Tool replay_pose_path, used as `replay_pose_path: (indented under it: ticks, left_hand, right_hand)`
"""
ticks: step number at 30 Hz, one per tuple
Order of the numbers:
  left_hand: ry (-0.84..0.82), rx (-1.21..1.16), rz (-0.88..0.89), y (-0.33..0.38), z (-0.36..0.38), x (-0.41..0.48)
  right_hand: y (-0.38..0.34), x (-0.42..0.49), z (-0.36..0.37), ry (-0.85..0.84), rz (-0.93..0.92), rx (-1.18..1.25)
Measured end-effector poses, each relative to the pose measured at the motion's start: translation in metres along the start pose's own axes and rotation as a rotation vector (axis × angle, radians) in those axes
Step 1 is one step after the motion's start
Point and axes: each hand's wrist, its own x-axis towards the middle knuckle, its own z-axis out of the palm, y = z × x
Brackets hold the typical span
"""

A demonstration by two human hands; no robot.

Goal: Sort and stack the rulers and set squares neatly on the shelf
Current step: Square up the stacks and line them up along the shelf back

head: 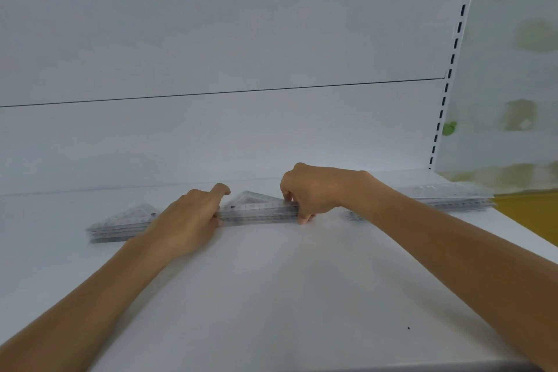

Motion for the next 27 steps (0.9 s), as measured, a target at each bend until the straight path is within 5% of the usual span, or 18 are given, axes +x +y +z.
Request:
replay_pose_path:
  ticks: [13, 27]
  left_hand:
    - [0.132, -0.323, -0.011, 0.0001, -0.0031, -0.0006]
    - [0.085, -0.287, -0.043, 0.0012, 0.0028, -0.0012]
  right_hand:
    - [0.0016, -0.0038, -0.0035, 0.055, -0.006, 0.122]
    - [-0.0006, -0.0042, -0.0095, 0.054, 0.047, 0.086]
